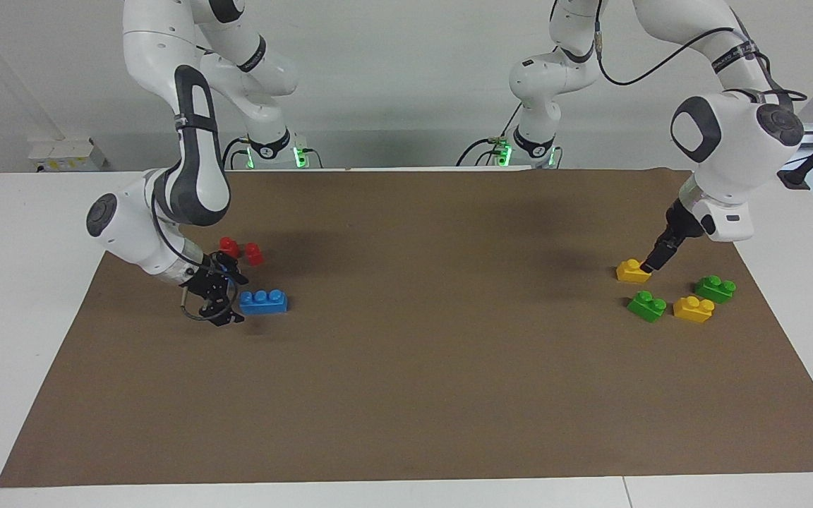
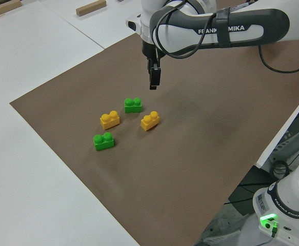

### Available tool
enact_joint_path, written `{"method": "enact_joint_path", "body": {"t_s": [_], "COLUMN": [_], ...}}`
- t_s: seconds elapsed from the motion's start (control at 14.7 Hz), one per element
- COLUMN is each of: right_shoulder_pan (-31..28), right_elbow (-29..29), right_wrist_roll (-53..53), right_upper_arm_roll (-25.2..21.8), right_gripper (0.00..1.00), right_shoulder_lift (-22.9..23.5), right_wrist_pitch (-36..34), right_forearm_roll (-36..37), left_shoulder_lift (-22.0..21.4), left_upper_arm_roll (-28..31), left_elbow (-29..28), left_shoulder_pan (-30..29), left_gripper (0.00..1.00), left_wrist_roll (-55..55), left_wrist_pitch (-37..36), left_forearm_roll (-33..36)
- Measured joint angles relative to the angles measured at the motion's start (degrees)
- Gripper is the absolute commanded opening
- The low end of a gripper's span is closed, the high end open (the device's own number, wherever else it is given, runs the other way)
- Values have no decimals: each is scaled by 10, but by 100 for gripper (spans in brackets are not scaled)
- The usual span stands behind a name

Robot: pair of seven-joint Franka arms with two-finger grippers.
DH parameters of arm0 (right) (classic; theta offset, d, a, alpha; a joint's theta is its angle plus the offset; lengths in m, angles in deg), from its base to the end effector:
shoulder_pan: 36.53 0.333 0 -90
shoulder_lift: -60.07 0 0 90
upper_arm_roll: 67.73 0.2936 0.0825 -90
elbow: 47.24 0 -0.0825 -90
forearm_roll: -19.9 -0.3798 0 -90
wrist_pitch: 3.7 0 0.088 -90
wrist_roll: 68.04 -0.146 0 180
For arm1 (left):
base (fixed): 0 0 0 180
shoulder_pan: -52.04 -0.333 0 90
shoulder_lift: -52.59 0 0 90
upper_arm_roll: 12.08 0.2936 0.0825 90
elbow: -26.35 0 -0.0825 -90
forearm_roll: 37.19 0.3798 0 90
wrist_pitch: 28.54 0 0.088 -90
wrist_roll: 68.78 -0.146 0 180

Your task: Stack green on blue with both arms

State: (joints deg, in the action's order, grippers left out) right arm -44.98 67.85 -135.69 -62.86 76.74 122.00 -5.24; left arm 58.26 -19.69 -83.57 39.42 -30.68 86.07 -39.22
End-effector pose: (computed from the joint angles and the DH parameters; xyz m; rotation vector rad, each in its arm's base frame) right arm 0.5787 -0.0076 0.2508 -2.0689 1.9733 0.4102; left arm 0.5728 0.0478 0.3805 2.8767 1.1623 -0.0442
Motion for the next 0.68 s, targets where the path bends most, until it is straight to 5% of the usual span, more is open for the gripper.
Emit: {"method": "enact_joint_path", "body": {"t_s": [0.41, 0.68], "right_shoulder_pan": [3, 3], "right_elbow": [33, 42], "right_wrist_roll": [10, 27], "right_upper_arm_roll": [0, 0], "right_gripper": [94, 32], "right_shoulder_lift": [1, 1], "right_wrist_pitch": [44, 50], "right_forearm_roll": [-23, -41], "left_shoulder_lift": [42, 66], "left_upper_arm_roll": [1, 1], "left_elbow": [13, 25], "left_shoulder_pan": [-7, -8], "left_gripper": [100, 100], "left_wrist_roll": [7, 17], "left_wrist_pitch": [43, 66], "left_forearm_roll": [-1, -1]}}
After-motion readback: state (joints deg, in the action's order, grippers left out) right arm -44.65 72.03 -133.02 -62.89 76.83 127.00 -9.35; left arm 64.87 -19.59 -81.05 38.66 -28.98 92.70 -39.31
